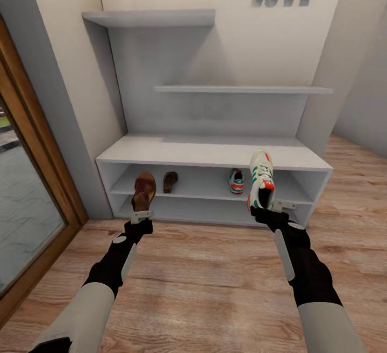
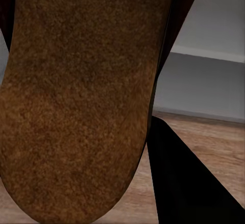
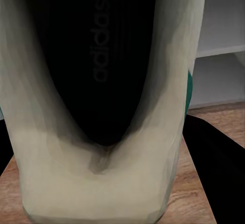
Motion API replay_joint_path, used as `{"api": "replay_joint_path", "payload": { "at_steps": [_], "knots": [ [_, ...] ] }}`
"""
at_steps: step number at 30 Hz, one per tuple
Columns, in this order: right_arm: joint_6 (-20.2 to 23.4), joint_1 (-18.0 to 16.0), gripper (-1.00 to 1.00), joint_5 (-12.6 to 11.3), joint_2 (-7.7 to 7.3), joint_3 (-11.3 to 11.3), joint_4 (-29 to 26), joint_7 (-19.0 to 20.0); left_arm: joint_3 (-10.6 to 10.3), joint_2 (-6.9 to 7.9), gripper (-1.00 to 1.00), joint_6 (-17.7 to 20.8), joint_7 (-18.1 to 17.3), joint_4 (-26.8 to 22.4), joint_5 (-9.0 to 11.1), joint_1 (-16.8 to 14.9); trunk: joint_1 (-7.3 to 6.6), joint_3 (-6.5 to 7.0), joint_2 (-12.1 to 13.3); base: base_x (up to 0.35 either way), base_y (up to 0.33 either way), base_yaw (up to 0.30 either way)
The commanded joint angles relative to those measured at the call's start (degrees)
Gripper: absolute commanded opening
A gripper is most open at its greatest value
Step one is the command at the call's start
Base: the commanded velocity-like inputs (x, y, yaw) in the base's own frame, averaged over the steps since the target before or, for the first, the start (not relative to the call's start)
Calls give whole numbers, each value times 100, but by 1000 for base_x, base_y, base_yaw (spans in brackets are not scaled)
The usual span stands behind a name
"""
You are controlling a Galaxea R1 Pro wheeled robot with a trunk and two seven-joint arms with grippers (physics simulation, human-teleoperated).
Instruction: Pick up the two gym shoes and the two sandals from the corridor floor and place them onto the hallstand (shoe rack) in the corridor, making sure they are on the rack and not on the floor. Arrange them so the two gym shoes are next to each other and the two sandals are next to each other.
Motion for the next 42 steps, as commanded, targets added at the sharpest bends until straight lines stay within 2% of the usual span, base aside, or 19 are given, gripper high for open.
{"api": "replay_joint_path", "payload": {
  "at_steps": [1, 7, 10, 12, 13, 14, 15, 17, 18, 21, 22, 23, 24, 25, 29, 31, 37, 39, 42],
  "knots": [
    [25, -3, -100, -43, 4, -3, -7, -33, 37, -9, -100, 32, -36, -11, -79, -2, -1, -6, -2, 0, 1, -2],
    [26, -3, -100, -59, -20, -66, -22, -28, 38, -2, -100, 37, -36, -10, -74, -2, -1, -6, -2, 0, 0, 0],
    [26, -3, -100, -89, -46, -360, -30, -29, 38, -1, -100, 37, -36, -9, -73, -2, -1, -6, -2, 0, 0, 0],
    [26, -3, -100, -101, -62, -822, -32, -30, 38, -1, -100, 37, -36, -9, -73, -2, -1, -6, -2, 0, 0, 0],
    [27, -3, -100, -104, -99, -1232, -31, -27, 38, 0, -100, 37, -36, -9, -73, -2, -1, -6, -2, 0, 0, 0],
    [29, -3, -100, -104, -131, -1454, -31, -25, 38, 0, -100, 37, -36, -7, -73, -2, -1, -6, -2, 0, 0, 0],
    [31, -3, -100, -104, -218, -1902, -32, -22, 38, 0, -100, 37, -36, 4, -73, -2, -1, -6, -2, 0, 0, 0],
    [32, -3, -100, -101, -348, -2332, -33, -20, 38, 1, -100, 37, -36, 33, -76, -2, -1, -6, -2, 0, 0, 0],
    [33, -3, -100, -100, -529, -2725, -31, -19, 38, 4, -100, 37, -36, 72, -78, -2, -1, -6, -2, 0, 0, 0],
    [37, -3, -100, -102, -1003, -3348, -26, -14, 35, 7, -100, 39, -33, 118, -80, -2, -1, -6, -2, 0, 0, 0],
    [39, -3, -100, -103, -1264, -3575, -22, -12, 33, 7, -100, 42, -32, 132, -81, -2, -1, -6, -2, 0, 0, 0],
    [44, -3, -100, -103, -1393, -3667, -19, -11, 33, 6, -100, 43, -31, 139, -81, -2, -1, -6, -2, 0, 0, 0],
    [79, -3, -100, -102, -1640, -3815, -18, -10, 32, 4, -100, 52, -30, 157, -84, -2, -1, -6, -2, 0, 0, 0],
    [114, -3, -100, -101, -1754, -3875, -18, -10, 31, 3, -100, 65, -29, 172, -86, -2, -1, -6, -2, 0, 0, 0],
    [642, -3, -100, -97, -2421, -4259, -15, -12, 19, 1, -100, 263, -27, 355, -99, -2, -1, -6, -2, 0, 0, 0],
    [792, -3, -100, -92, -2604, -4407, -10, -14, 16, 1, -100, 313, -27, 388, -99, -2, -1, -6, -2, 0, 0, 0],
    [1051, -3, -100, -58, -3349, -5210, 10, -16, -13, -13, -100, 429, -21, 785, -99, -14, -1, -6, -2, 0, 0, 0],
    [1068, -3, -100, -46, -3531, -5424, 11, -17, -19, -16, -100, 615, -17, 958, -109, -32, -1, -6, -2, 0, 0, 0],
    [1077, -3, -100, 48, -3638, -5549, 10, -17, -22, -17, -100, 1040, -18, 1022, -121, -48, -1, -6, -2, 0, 0, 0]
  ]
}}
